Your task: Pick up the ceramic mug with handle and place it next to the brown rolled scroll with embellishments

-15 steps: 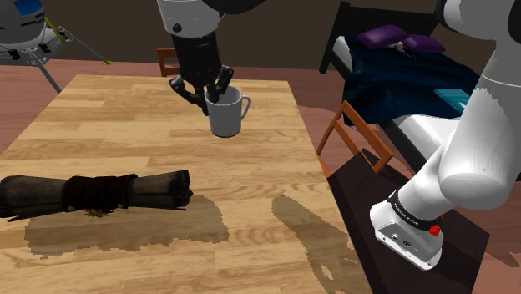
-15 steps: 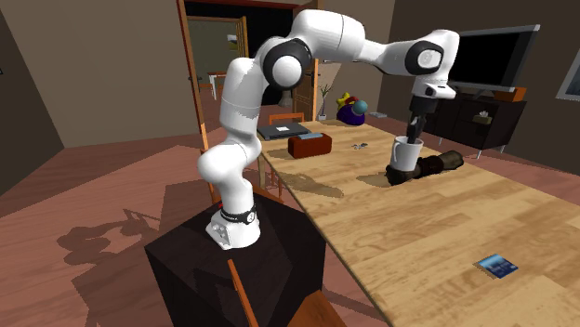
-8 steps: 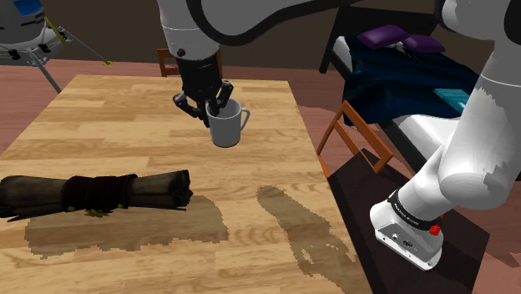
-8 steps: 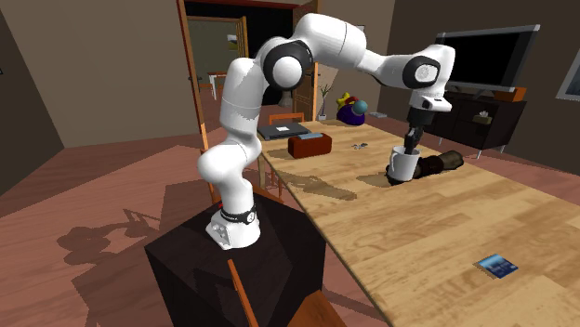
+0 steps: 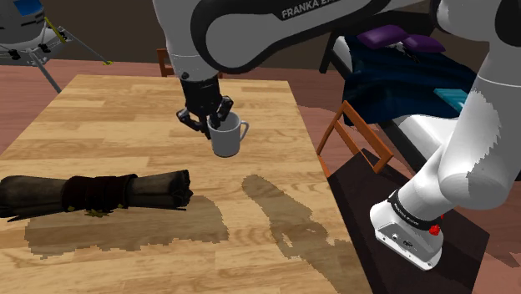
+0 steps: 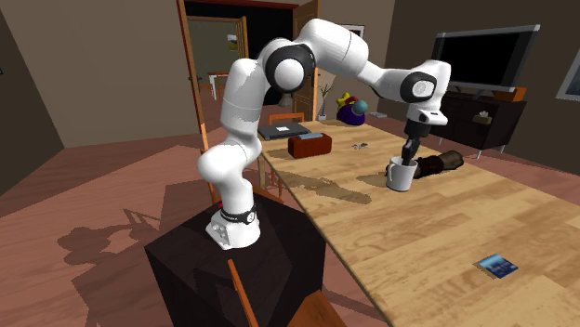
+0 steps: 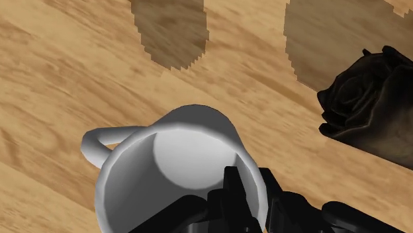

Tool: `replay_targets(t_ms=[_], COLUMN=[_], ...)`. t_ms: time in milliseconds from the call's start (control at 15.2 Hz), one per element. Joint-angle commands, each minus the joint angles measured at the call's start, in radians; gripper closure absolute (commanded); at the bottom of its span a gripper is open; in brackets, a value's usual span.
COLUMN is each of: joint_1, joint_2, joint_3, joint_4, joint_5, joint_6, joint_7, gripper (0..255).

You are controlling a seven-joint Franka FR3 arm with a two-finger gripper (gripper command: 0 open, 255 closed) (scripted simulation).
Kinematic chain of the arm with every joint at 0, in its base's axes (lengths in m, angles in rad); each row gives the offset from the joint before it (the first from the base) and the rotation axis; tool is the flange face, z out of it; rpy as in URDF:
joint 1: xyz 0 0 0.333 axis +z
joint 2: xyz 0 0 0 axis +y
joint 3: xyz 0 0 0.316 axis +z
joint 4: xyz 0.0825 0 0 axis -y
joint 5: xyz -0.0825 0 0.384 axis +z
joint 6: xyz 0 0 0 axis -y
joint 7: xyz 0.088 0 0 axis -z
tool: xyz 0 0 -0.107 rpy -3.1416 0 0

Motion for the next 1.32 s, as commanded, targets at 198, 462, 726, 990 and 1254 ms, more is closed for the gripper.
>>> replay_targets(t_ms=[198,462,726,990,1254], joint_1=[0.002,0.005,0.008,0.008,0.008], joint_2=[0.019,0.039,0.055,0.055,0.055], joint_3=[-0.006,-0.013,-0.018,-0.018,-0.018], joint_4=[-0.045,-0.075,-0.093,-0.093,-0.093], joint_5=[-0.015,-0.029,-0.041,-0.041,-0.041], joint_6=[0.062,0.107,0.139,0.139,0.139], joint_7=[0.011,0.021,0.028,0.028,0.028], gripper=[255,255,255,255,0])
